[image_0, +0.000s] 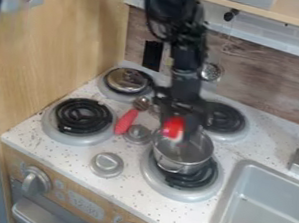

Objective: Moved the red white object into the silver pot on the right burner

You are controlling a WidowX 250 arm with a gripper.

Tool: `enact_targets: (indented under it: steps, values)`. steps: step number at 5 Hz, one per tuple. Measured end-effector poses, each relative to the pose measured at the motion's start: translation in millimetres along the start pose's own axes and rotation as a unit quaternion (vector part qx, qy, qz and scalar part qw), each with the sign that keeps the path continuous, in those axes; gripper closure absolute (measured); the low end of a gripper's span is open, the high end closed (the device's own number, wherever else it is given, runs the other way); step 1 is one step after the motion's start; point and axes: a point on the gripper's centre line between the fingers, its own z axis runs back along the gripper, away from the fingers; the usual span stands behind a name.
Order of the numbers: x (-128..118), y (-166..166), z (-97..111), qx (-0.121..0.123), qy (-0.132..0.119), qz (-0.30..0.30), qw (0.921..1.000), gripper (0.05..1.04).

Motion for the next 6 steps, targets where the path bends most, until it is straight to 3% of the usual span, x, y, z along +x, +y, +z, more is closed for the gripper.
enact_targets:
  steps: [1,2,3,4,5,6]
  values:
    - [-2,-1,-13,0.003,0.016,0.000,0.9999,0.529]
    - [-3,-1,-19,0.000,0.023,0.006,0.9997,0.443]
    - [-4,-1,-19,0.003,0.024,0.007,0.9997,0.128]
    - [-6,1,-17,0.011,0.028,0.022,0.9993,0.062]
    - [-5,-1,23,0.017,-0.008,0.043,0.9989,0.082]
    - [-11,-3,37,0.018,-0.017,0.051,0.9984,0.085]
